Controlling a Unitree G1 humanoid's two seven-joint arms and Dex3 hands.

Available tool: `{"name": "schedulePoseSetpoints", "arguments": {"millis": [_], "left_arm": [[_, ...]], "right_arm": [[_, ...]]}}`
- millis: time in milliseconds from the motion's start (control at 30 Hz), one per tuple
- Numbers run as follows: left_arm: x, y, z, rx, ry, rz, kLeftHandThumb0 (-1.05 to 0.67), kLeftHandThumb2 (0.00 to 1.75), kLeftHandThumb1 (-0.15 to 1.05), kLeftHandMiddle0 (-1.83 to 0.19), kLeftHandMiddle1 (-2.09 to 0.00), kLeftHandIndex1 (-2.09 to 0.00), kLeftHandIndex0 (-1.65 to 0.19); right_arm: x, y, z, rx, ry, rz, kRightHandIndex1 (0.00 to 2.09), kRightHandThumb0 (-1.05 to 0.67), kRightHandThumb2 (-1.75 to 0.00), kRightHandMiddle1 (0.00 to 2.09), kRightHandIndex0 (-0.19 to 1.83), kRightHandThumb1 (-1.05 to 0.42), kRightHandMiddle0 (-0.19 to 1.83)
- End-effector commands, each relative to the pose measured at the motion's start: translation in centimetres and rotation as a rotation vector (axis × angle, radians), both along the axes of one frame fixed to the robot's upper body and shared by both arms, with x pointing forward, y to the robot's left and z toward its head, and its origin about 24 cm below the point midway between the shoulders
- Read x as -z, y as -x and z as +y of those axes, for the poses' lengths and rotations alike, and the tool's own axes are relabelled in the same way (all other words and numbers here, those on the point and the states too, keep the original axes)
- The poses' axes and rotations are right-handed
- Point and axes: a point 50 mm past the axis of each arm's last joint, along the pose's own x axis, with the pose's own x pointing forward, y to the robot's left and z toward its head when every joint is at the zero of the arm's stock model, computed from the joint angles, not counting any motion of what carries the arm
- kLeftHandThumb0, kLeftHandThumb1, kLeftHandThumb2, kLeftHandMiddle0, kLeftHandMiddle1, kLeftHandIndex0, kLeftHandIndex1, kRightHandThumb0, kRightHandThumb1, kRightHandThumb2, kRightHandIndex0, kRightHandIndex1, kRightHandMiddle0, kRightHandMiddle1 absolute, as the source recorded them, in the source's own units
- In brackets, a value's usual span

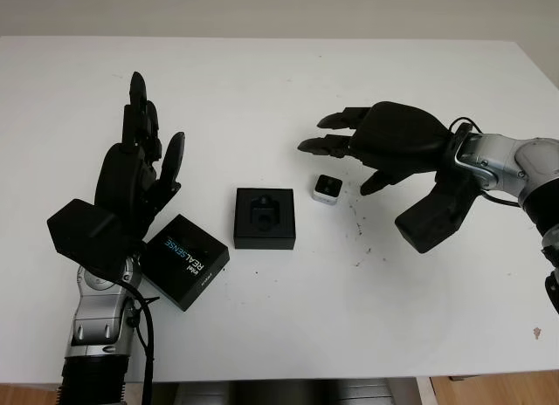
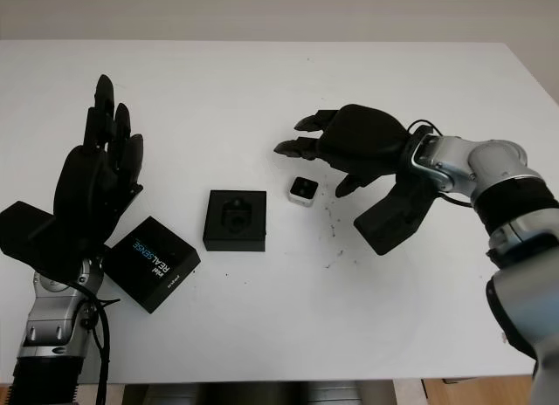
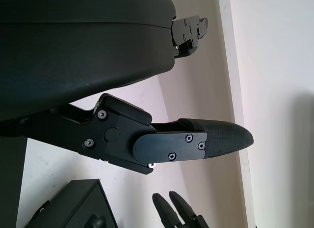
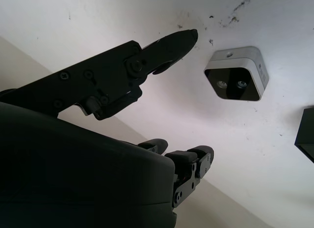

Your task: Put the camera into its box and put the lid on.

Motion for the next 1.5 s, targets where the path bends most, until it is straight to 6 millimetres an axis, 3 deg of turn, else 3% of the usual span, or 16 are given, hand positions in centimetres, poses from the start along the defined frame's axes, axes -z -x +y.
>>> {"name": "schedulePoseSetpoints", "arguments": {"millis": [0,567,1467], "left_arm": [[-0.1,0.0,-0.1,0.008,-0.010,-0.009,-0.80,0.48,1.05,0.19,-0.02,-0.01,0.19],[-0.1,0.3,0.0,-0.004,-0.005,-0.008,-0.80,0.49,1.05,0.19,-0.01,-0.02,0.19],[0.2,0.8,-0.1,-0.013,-0.008,-0.001,-0.80,0.49,1.05,0.18,-0.05,-0.04,0.17]], "right_arm": [[-0.7,-0.1,-0.2,0.005,0.006,-0.025,0.19,-0.51,-0.06,0.18,0.29,-0.81,0.27],[1.5,0.1,0.3,-0.019,-0.013,0.048,0.17,-0.44,-0.06,0.20,0.38,-0.84,0.39],[3.0,0.0,0.8,-0.023,-0.040,0.083,0.15,-0.36,-0.06,0.19,0.42,-0.87,0.51]]}}
